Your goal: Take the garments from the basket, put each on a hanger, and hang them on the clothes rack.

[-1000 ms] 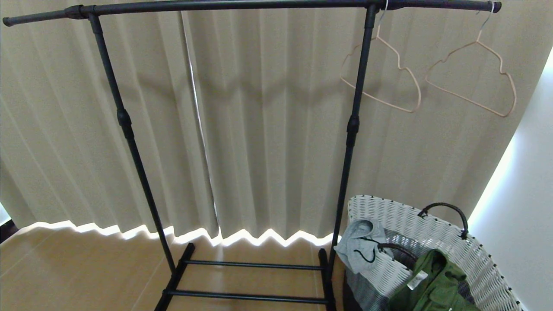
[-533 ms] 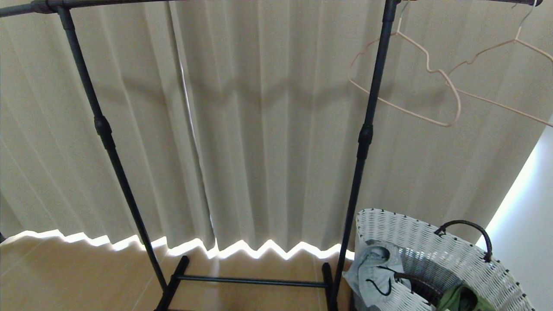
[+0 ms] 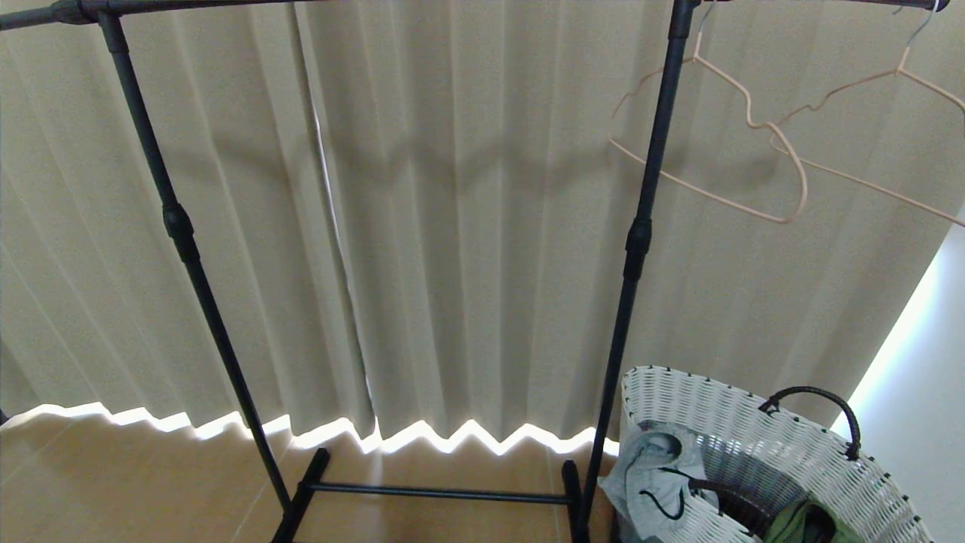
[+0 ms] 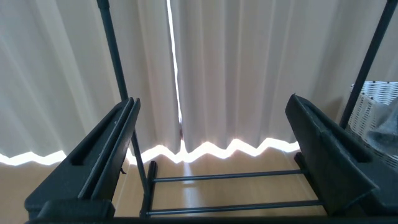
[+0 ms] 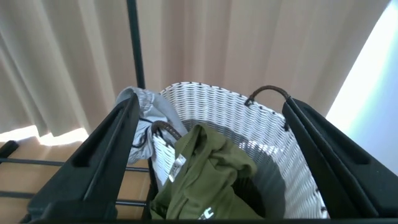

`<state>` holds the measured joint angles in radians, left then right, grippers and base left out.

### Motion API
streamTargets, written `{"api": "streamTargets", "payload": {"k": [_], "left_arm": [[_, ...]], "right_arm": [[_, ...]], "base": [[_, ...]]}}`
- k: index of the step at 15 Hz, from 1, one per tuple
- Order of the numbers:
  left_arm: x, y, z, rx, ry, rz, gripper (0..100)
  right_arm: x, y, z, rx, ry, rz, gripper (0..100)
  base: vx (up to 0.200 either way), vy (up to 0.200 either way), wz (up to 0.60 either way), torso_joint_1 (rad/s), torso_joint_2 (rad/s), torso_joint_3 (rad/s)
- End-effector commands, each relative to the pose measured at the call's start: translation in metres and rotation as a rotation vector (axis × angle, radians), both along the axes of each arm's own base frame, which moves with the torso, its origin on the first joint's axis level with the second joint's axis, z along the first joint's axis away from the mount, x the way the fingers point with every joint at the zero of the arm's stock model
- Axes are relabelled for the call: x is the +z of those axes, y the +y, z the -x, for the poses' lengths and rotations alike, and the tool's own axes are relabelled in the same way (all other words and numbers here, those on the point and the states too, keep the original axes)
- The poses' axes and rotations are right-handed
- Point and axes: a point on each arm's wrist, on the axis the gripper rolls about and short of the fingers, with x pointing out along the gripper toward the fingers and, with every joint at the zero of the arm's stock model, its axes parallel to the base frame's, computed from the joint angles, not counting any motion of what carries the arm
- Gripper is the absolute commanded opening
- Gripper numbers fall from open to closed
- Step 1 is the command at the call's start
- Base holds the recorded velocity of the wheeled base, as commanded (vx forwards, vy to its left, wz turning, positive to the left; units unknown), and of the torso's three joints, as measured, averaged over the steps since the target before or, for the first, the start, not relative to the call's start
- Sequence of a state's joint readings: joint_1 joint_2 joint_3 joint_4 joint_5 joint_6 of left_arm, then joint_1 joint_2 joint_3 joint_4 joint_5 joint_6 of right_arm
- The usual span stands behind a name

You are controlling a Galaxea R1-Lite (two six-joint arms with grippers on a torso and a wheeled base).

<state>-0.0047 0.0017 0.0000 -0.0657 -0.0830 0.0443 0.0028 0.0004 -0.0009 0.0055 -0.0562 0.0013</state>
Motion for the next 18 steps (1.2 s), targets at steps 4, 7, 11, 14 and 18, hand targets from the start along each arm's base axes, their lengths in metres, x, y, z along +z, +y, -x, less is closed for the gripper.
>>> {"api": "streamTargets", "payload": {"k": [4,7,11,14,18], "left_arm": [[0.0,0.0,0.0,0.0,0.0,0.001,100],[0.0,0.0,0.0,0.002,0.0,0.003,100],[0.0,0.0,0.0,0.014,0.0,0.007,100],[0.0,0.0,0.0,0.01,0.0,0.008,100],[0.0,0.0,0.0,0.01,0.0,0.008,100]], "right_arm": [[0.017,0.0,0.006,-0.002,-0.036,0.107,100],[0.039,-0.001,0.01,0.027,0.101,0.182,100],[0.064,0.0,-0.025,0.08,0.346,0.195,100],[0.063,0.002,-0.068,0.099,0.577,0.235,100],[0.056,0.001,-0.12,0.115,0.705,0.337,100]], "base": [[0.0,0.0,0.0,0.0,0.0,0.0],[0.0,0.0,0.0,0.0,0.0,0.0],[0.0,0.0,0.0,0.0,0.0,0.0],[0.0,0.0,0.0,0.0,0.0,0.0],[0.0,0.0,0.0,0.0,0.0,0.0]]}}
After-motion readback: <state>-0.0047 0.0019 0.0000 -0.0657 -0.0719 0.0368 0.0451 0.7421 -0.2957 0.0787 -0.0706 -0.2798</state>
